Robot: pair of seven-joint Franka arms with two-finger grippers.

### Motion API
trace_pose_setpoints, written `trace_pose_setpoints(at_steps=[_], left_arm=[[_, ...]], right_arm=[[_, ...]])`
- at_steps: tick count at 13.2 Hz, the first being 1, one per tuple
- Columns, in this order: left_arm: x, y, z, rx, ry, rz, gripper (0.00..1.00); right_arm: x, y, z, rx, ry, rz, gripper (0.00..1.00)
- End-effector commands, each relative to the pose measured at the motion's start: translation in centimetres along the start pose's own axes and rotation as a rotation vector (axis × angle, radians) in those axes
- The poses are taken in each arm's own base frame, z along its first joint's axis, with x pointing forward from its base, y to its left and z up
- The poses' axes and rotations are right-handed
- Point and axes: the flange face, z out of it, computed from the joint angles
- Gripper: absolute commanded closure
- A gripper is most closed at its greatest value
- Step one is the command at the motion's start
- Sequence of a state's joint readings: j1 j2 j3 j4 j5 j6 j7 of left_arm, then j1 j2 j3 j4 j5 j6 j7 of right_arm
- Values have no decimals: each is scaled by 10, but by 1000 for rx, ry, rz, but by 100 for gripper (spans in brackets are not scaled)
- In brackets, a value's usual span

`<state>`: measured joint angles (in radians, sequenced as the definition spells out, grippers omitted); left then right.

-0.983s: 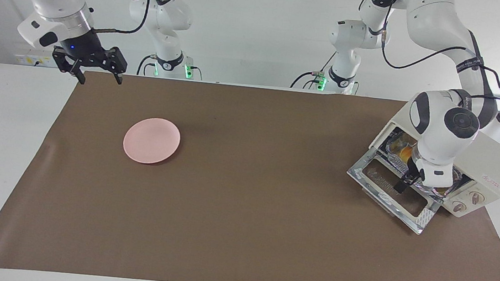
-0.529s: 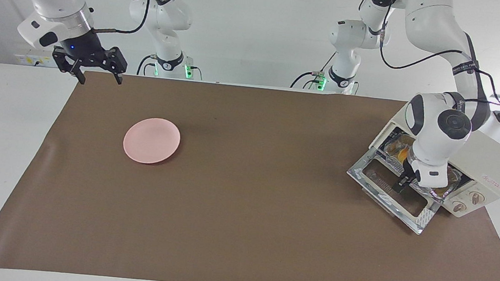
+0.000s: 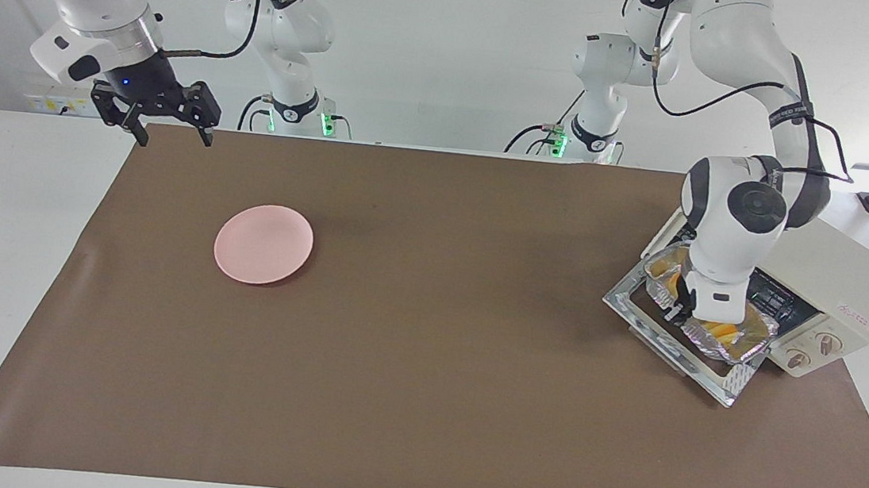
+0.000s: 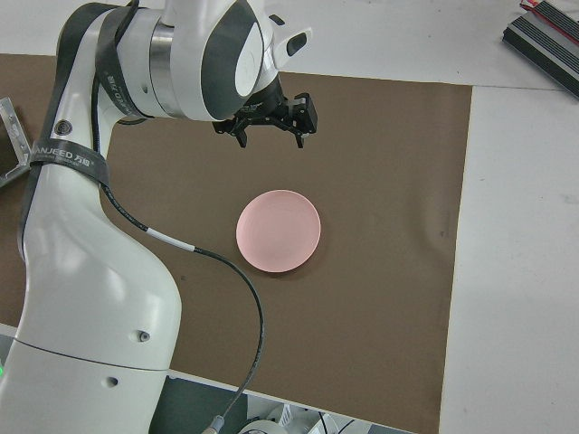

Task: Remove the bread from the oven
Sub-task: 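Grasp the foil tray edge with the left gripper, then pull the foil tray out of the oven with the left gripper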

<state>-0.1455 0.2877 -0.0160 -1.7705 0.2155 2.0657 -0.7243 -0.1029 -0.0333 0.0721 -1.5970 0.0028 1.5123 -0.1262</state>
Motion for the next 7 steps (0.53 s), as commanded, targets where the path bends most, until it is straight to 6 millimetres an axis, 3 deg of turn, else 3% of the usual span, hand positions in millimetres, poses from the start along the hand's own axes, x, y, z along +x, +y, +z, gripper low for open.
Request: trace_pose_setpoints(at_steps=[1, 2, 5, 6, 7], left_arm=[[-41, 90, -44, -29, 81, 181, 100], [-67, 118, -55, -39, 84, 240, 100], [-174, 199, -70, -97, 72, 564, 100], [-193, 220, -58, -161, 0, 551, 100], [-200, 237, -42, -191, -23, 548, 100]], right_arm=[[-9, 1, -1, -15, -1, -11, 0], [-9, 1, -1, -15, -1, -11, 0], [-10, 1, 0, -14, -3, -11, 0], [-10, 1, 0, -14, -3, -11, 0], [-9, 1, -1, -15, -1, -11, 0]])
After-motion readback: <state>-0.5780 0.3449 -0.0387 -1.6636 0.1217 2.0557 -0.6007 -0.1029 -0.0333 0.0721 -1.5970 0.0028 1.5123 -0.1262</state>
